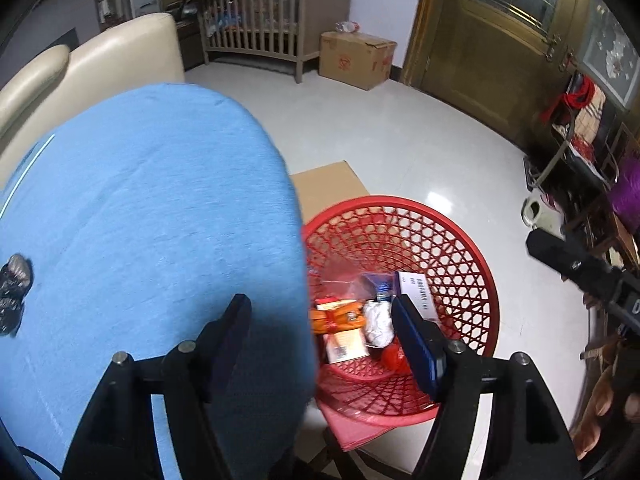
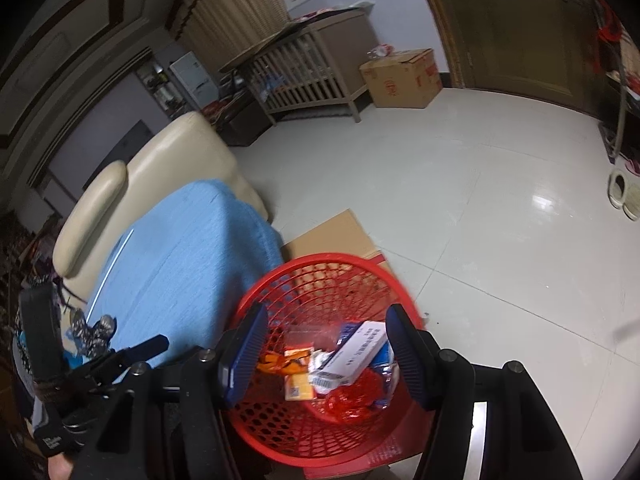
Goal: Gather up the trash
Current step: 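Move both empty tools back over the table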
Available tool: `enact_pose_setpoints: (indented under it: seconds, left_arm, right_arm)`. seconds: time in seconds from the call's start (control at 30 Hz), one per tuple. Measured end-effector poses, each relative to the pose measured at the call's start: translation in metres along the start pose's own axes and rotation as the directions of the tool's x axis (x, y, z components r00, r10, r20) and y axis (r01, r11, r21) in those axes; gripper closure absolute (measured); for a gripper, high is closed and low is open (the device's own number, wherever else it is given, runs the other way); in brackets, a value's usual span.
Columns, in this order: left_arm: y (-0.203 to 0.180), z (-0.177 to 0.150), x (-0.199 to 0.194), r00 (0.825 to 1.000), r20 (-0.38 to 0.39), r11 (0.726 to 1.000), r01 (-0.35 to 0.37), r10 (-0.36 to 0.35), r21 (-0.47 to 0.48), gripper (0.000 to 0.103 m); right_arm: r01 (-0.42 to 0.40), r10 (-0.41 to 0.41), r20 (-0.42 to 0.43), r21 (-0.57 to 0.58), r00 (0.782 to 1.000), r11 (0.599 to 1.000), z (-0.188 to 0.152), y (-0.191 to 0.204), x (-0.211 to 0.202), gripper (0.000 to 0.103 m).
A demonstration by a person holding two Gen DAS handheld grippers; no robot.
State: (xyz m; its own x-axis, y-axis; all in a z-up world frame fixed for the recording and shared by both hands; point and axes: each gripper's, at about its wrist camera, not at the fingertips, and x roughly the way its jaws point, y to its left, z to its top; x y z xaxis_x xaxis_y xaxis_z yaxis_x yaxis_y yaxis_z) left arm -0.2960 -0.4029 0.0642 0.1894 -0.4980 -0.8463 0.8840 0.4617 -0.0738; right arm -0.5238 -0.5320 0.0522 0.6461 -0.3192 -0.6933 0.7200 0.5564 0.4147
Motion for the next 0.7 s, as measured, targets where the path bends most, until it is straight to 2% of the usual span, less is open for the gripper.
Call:
enact_pose_setpoints:
  seconds: [0.23, 0.37, 0.47, 0.7]
  left_arm:
    - [0.051, -0.016, -0.022, 0.999, 0.032, 0.994, -0.04, 0.044, -0.102, 0.03]
    - [0.09, -0.03, -0.035, 0.997, 0.046, 0.98, -0.059, 0.069, -0.189, 0.03]
    - [0.123, -0.044, -0.043, 0.994, 0.049, 0.96, -0.083, 0.1, -0.268, 0.03]
    - [0.203, -0.083, -0.068, 0.979, 0.06, 0.872, -0.144, 0.194, -0.469, 0.03]
  right_arm:
    - [-0.04, 0.035, -0.058, -0.085, 0.998, 0.996, -0.009, 0.041, 0.019, 0.038]
    - [-0.07, 0.057, -0.097, -0.143, 0.994, 0.987, -0.014, 0.067, 0.03, 0.038]
    - [-0.108, 0.081, -0.134, -0.206, 0.988, 0.972, -0.016, 0.097, 0.041, 0.038]
    - [-0.229, 0.161, -0.224, -0.321, 0.961, 0.919, -0.023, 0.176, 0.068, 0.038]
